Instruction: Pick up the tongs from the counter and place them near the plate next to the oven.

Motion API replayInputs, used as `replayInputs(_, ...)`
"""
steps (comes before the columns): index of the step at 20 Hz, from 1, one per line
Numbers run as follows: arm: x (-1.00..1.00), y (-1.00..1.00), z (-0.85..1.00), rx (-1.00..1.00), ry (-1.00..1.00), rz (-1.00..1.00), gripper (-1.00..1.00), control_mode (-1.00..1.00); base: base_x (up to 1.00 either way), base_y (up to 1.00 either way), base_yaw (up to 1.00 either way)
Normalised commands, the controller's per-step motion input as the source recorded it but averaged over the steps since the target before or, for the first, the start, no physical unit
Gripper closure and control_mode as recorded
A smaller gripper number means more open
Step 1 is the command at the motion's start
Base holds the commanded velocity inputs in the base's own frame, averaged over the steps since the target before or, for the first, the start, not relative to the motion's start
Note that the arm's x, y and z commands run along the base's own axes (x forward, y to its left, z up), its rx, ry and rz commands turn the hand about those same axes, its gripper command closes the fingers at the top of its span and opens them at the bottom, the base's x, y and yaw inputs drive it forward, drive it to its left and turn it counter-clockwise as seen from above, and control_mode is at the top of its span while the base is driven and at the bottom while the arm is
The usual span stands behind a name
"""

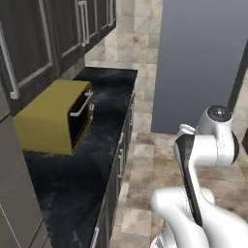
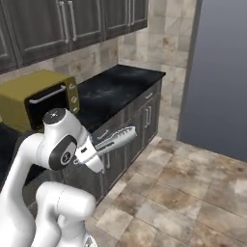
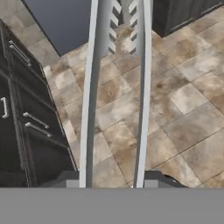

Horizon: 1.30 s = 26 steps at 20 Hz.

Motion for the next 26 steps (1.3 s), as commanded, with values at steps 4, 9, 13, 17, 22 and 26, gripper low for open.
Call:
replayInputs(4,0.00,0.00,0.00,0.00,0.00,0.00,1.00,1.00,0.00,-0.24,-0.61)
replayInputs(9,0.00,0.00,0.00,0.00,0.00,0.00,1.00,1.00,0.00,-0.19,-0.56)
replayInputs(13,0.00,0.00,0.00,0.00,0.00,0.00,1.00,1.00,0.00,-0.16,-0.51)
replayInputs(17,0.00,0.00,0.00,0.00,0.00,0.00,1.00,1.00,0.00,-0.14,-0.51)
replayInputs(22,0.00,0.00,0.00,0.00,0.00,0.00,1.00,1.00,0.00,-0.21,-0.51)
replayInputs(26,0.00,0.00,0.00,0.00,0.00,0.00,1.00,1.00,0.01,-0.20,-0.51)
